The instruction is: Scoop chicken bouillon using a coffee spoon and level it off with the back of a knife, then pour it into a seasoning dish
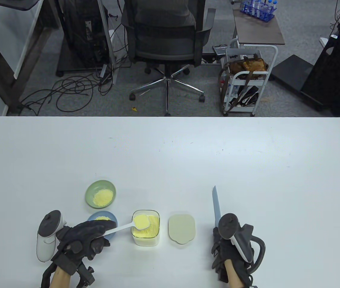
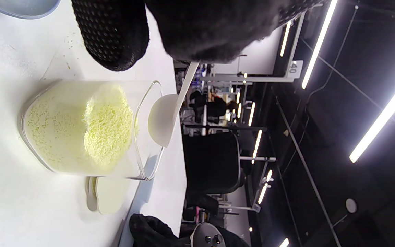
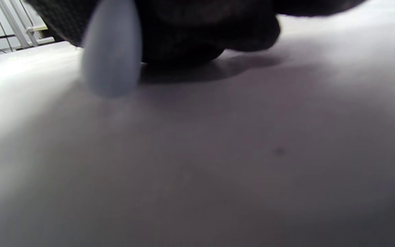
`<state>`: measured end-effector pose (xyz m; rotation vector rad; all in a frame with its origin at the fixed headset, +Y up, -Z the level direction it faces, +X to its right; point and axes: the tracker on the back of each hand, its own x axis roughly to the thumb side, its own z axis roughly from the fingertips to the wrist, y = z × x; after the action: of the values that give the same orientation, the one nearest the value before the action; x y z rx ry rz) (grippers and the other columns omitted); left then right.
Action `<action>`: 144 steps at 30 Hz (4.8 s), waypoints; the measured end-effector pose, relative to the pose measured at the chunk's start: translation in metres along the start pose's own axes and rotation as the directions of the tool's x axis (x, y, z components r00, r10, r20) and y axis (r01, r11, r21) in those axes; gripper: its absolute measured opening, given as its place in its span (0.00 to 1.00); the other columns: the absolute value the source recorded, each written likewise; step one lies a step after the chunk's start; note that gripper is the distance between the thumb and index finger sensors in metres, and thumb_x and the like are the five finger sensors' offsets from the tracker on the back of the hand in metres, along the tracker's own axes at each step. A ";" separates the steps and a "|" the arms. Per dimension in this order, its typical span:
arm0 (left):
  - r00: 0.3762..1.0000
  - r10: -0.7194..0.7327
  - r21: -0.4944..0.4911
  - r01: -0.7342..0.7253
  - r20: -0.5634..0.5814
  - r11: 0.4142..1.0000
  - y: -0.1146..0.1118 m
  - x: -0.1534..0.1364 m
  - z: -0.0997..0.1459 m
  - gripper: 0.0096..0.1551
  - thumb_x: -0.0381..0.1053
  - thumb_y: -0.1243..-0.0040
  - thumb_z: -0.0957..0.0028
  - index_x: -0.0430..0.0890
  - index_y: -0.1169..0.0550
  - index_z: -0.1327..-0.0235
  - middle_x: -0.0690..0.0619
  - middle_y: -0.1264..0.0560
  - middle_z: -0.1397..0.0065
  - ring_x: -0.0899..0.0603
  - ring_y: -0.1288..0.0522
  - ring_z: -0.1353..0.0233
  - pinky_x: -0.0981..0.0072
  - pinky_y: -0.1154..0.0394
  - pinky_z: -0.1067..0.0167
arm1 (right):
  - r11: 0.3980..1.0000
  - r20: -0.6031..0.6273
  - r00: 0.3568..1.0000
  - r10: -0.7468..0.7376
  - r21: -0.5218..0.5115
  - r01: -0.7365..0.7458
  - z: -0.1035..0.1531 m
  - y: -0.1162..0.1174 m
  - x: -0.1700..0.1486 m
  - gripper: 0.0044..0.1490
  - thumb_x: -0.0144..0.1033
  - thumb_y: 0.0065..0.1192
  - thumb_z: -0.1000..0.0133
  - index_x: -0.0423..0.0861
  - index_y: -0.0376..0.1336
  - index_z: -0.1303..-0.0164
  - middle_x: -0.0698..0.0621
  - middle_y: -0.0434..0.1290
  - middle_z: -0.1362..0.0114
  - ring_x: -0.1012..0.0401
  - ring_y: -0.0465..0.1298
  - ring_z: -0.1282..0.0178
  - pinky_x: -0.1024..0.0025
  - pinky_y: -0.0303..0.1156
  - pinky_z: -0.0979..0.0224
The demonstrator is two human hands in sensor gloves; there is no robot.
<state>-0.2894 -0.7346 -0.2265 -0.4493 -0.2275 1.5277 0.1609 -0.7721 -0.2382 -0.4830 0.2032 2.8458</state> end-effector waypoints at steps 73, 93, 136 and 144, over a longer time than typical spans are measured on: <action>0.930 -0.328 0.179 0.356 -0.166 0.917 0.074 -0.007 0.073 0.29 0.46 0.42 0.48 0.36 0.28 0.35 0.37 0.16 0.57 0.48 0.13 0.67 0.51 0.29 0.37 | 0.909 0.251 0.932 -0.262 -0.259 0.326 0.042 -0.005 -0.007 0.57 0.65 0.50 0.48 0.52 0.25 0.28 0.45 0.17 0.21 0.33 0.34 0.19 0.26 0.35 0.23; 0.827 -0.504 0.208 0.554 -0.247 0.806 0.067 -0.011 0.080 0.29 0.41 0.41 0.49 0.35 0.29 0.34 0.34 0.19 0.46 0.48 0.13 0.57 0.49 0.30 0.36 | 0.903 0.244 0.925 -0.290 -0.249 0.349 0.042 -0.005 -0.009 0.56 0.64 0.49 0.48 0.51 0.26 0.28 0.45 0.17 0.21 0.34 0.34 0.19 0.26 0.35 0.23; 0.757 -0.624 0.466 0.631 -0.193 0.621 0.059 -0.005 0.082 0.21 0.42 0.29 0.59 0.52 0.15 0.50 0.48 0.16 0.42 0.50 0.11 0.56 0.49 0.29 0.36 | 0.896 0.245 0.913 -0.327 -0.227 0.382 0.041 -0.005 -0.011 0.56 0.63 0.48 0.48 0.50 0.26 0.28 0.45 0.17 0.22 0.34 0.33 0.19 0.27 0.35 0.23; 0.759 -0.624 0.448 0.631 -0.188 0.633 0.058 -0.005 0.082 0.21 0.41 0.28 0.60 0.55 0.15 0.52 0.50 0.19 0.40 0.50 0.11 0.55 0.49 0.29 0.36 | 0.893 0.242 0.911 -0.334 -0.229 0.388 0.041 -0.005 -0.012 0.55 0.63 0.48 0.47 0.49 0.26 0.28 0.45 0.17 0.22 0.34 0.33 0.19 0.28 0.35 0.23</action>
<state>-0.3763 -0.7286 -0.1766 0.0462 0.0306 0.8258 0.1602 -0.7628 -0.1960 -0.2522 -0.2930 2.5326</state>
